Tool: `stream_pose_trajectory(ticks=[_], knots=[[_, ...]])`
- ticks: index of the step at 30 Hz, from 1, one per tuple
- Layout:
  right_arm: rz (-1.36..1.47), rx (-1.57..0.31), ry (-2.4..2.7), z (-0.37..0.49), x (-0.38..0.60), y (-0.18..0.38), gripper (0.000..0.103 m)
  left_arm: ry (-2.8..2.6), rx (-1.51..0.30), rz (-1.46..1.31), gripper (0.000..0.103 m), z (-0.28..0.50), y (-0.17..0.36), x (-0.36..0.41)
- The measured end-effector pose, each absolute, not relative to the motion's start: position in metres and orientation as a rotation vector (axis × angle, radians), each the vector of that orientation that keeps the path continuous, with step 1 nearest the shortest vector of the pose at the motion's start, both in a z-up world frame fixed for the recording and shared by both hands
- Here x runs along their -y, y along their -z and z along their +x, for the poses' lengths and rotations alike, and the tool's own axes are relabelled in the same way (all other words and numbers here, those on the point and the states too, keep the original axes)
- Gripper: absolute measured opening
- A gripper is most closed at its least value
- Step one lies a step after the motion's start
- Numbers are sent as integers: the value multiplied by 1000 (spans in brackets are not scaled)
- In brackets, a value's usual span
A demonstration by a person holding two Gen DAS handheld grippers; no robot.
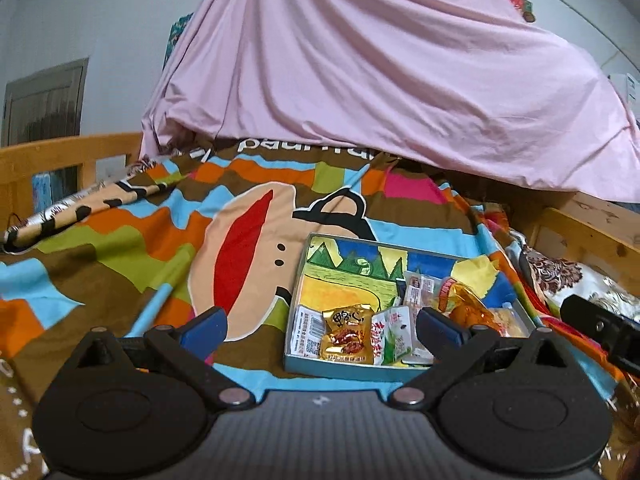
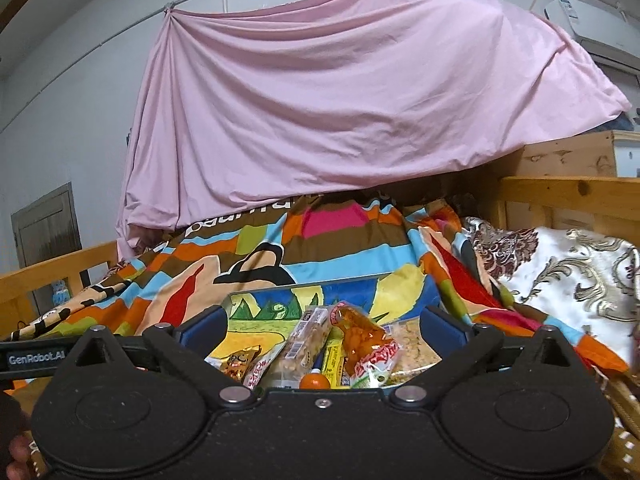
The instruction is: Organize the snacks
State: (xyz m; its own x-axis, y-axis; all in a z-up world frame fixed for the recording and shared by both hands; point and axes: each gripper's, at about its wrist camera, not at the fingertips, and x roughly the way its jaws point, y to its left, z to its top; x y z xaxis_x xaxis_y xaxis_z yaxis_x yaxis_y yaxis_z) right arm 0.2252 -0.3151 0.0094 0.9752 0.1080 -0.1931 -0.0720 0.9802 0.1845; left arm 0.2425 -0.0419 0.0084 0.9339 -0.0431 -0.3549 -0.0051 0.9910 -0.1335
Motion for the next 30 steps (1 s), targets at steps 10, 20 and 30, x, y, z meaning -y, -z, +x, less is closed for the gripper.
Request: stream_pose_trajectory(ticks=[10,20,30], knots=[[151,-200,-78,177,315,-15,102,16,-334,-121,103,195,-16,36],[123,-164,-33,137,309,-14,102,9,-268,-96,103,150,-10,34],[86,-194,-30,114,297,-9,102,-1,-270,-75,103,127,0,21]])
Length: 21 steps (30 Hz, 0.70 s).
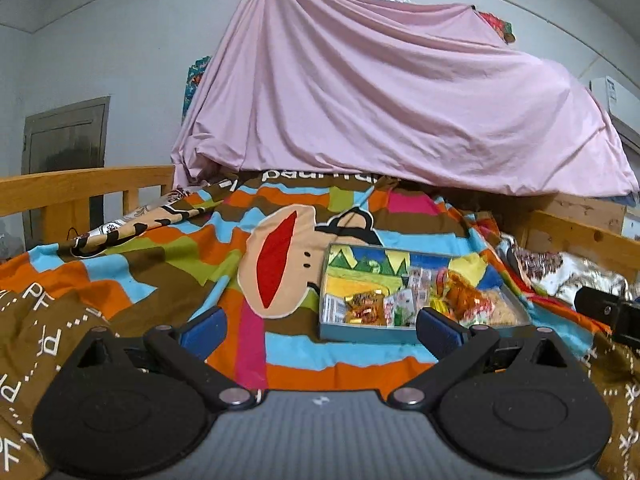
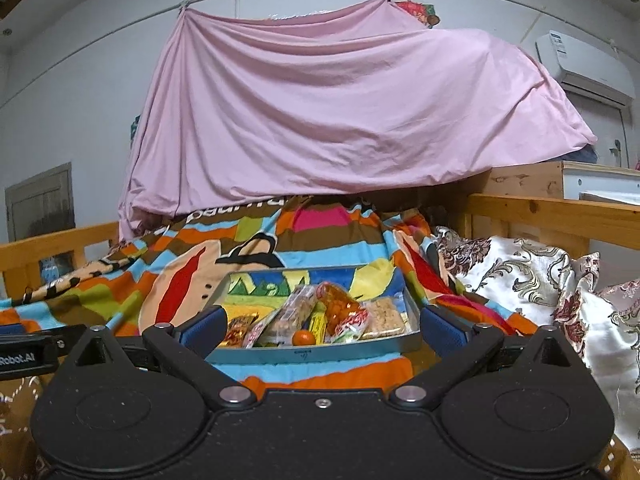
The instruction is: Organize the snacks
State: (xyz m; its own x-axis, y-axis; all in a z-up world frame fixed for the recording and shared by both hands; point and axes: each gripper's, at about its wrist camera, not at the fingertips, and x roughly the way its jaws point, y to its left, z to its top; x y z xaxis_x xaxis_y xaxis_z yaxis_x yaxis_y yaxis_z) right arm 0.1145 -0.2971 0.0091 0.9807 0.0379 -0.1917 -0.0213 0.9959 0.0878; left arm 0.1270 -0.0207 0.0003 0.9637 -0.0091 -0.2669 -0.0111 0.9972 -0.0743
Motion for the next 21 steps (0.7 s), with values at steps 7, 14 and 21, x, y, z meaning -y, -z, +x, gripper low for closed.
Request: stream_pose_trajectory(ticks=[7,14,21], knots=[[57,-239,-39,105,284,-1,102,25,-294,-74,103,125,11,14],[58,-314,-29,119,282,18,102,21,-342,-78,103,133,21,10],[63,-355,-28,127,280,27,102,12,-382,-56,103,140,28,10]])
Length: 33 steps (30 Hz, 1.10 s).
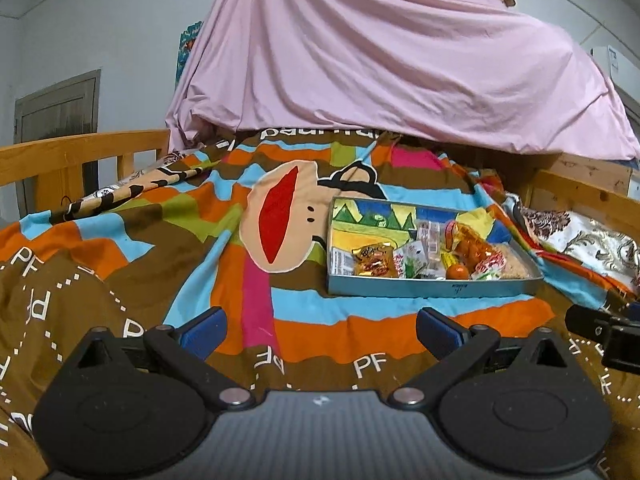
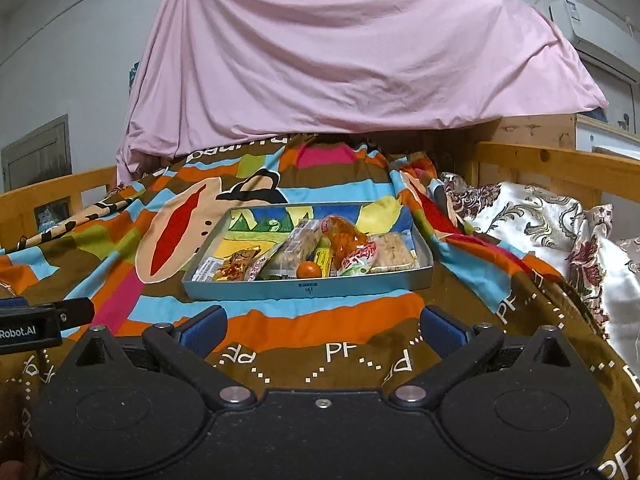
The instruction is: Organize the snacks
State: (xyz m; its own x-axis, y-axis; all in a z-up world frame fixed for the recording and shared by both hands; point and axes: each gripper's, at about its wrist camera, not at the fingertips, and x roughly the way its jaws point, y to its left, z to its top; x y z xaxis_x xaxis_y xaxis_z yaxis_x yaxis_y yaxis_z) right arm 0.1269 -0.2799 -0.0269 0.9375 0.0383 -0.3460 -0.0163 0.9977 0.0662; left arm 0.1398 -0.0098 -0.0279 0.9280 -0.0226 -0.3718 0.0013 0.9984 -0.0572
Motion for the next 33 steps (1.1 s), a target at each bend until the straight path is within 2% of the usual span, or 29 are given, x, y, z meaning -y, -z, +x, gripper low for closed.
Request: stream_pose_trajectory(ticks=[13,33], knots=[[91,-422,-22,142,282,37,102,17,-460,-37,103,153,34,17],[62,-434,-9,159,279,47,102,10,-393,-87,103,160,53,21]])
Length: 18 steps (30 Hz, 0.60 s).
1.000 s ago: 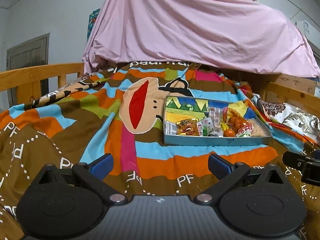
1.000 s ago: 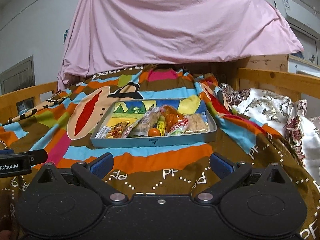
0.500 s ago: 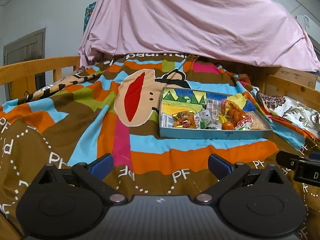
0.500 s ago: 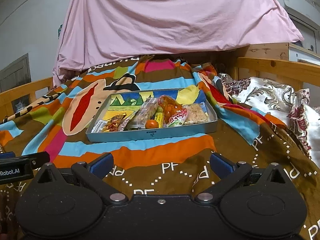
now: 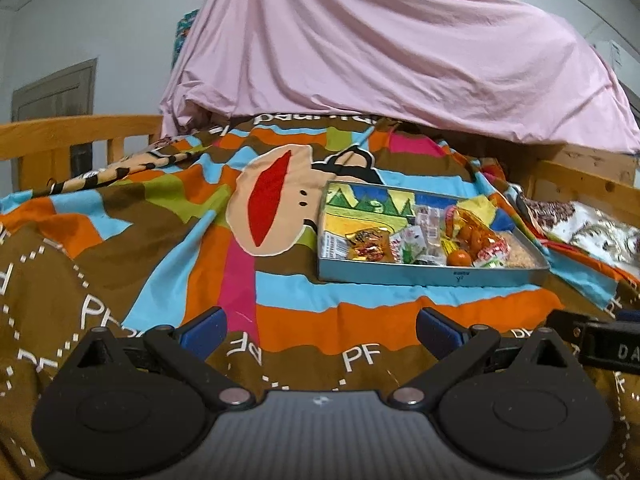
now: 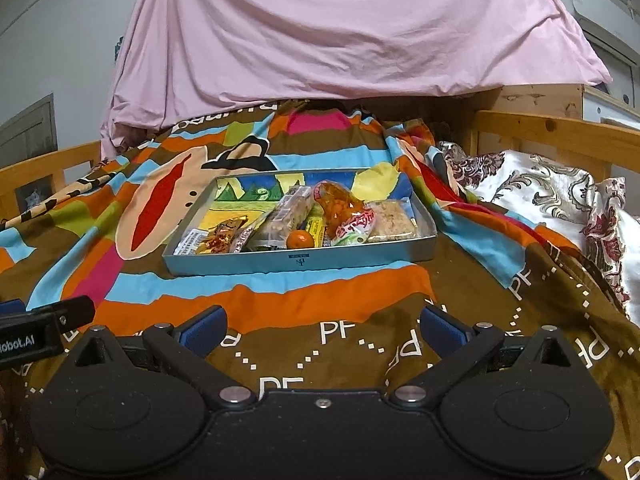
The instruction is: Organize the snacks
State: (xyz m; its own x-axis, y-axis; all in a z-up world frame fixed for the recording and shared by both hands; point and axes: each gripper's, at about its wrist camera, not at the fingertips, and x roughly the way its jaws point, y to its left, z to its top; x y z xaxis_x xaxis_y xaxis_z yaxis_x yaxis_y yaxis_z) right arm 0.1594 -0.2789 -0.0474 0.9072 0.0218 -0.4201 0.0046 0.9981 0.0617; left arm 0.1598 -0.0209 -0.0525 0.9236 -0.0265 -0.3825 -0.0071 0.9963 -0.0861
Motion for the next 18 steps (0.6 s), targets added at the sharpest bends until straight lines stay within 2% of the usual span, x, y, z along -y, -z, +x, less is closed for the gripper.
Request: stream_pose_trajectory(ticks=[18], knots=[[42,-410,-14,154,274,44,102,14,-374,-87,103,154,53,23]])
